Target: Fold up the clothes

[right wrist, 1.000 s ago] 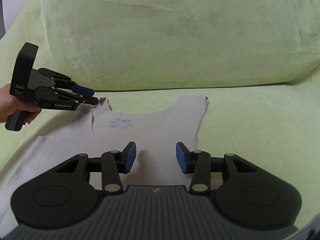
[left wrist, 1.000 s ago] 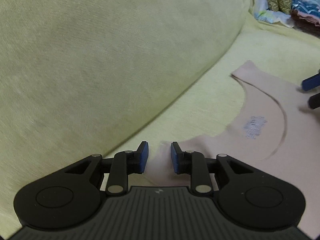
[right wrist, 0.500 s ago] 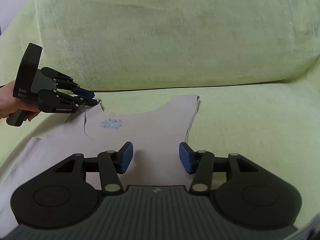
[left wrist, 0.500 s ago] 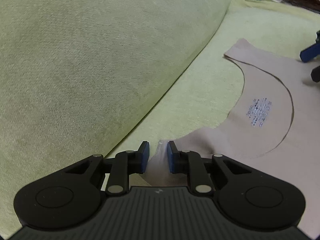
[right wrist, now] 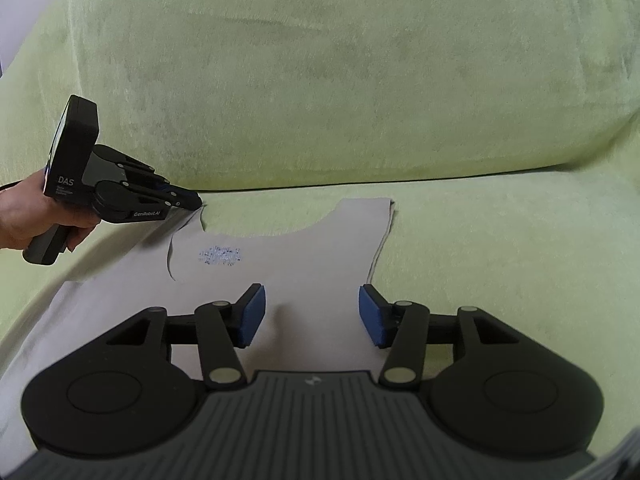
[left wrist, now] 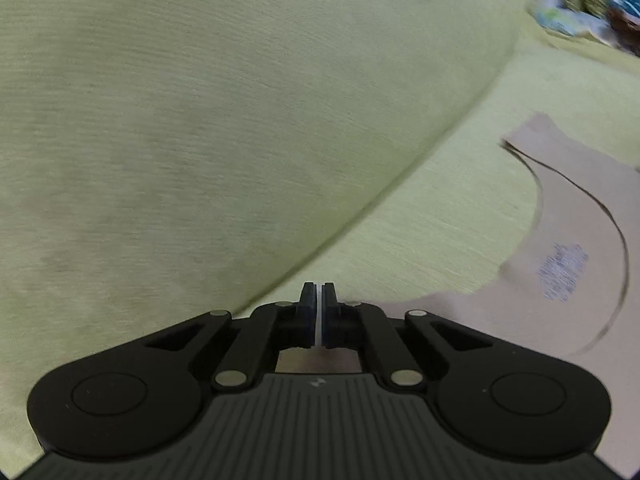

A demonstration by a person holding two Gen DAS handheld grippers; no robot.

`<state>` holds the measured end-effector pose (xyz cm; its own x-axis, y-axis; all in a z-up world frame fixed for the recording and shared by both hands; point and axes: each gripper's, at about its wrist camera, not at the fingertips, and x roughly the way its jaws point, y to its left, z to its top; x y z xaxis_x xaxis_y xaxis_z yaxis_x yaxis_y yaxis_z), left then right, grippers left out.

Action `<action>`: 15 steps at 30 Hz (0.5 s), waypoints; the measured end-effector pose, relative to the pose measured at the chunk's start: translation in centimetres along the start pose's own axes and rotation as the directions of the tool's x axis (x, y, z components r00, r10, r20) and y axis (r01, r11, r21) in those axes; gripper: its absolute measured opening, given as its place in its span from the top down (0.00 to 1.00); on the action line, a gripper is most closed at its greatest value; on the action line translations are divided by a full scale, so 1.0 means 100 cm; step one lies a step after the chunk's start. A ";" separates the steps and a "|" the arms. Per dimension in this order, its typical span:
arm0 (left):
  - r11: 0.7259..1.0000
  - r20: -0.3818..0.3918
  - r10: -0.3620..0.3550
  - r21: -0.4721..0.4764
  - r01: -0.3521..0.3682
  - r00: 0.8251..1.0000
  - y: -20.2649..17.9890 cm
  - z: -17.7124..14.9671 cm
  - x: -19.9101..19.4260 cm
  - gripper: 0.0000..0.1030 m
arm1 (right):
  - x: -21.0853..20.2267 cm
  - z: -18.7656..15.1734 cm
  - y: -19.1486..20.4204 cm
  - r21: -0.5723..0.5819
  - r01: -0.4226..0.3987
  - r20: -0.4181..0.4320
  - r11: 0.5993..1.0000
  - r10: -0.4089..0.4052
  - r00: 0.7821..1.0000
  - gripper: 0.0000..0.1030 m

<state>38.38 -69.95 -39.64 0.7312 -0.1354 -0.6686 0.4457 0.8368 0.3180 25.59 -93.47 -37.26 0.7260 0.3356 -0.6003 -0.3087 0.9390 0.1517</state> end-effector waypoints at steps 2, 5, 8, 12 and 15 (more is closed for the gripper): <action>0.999 0.014 -0.001 -0.045 0.002 1.000 0.010 -0.002 -0.010 1.00 | -0.001 0.001 0.000 0.001 0.000 0.004 1.000 0.000 1.000 0.53; 0.997 0.025 -0.058 -0.047 0.060 0.998 0.010 -0.009 -0.029 0.99 | -0.003 0.001 0.000 0.001 0.001 0.011 1.000 -0.001 1.000 0.51; 0.987 0.053 -0.161 -0.019 0.162 0.986 -0.003 -0.015 -0.050 0.99 | -0.004 0.002 0.000 0.002 0.000 0.015 1.000 0.000 1.000 0.50; 0.979 -0.004 -0.196 0.061 0.196 0.981 -0.026 -0.021 -0.045 0.95 | -0.004 0.000 0.002 0.000 -0.001 0.011 1.000 0.001 1.000 0.49; 0.989 -0.007 -0.144 0.038 0.144 0.990 -0.029 -0.023 -0.035 0.93 | -0.002 -0.001 0.004 -0.003 -0.003 0.006 1.000 0.003 1.000 0.49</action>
<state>33.35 -70.68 -39.75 0.6560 -0.2510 -0.7118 0.5656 0.7879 0.2434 25.27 -93.20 -37.11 0.7286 0.3386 -0.5954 -0.3123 0.9379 0.1512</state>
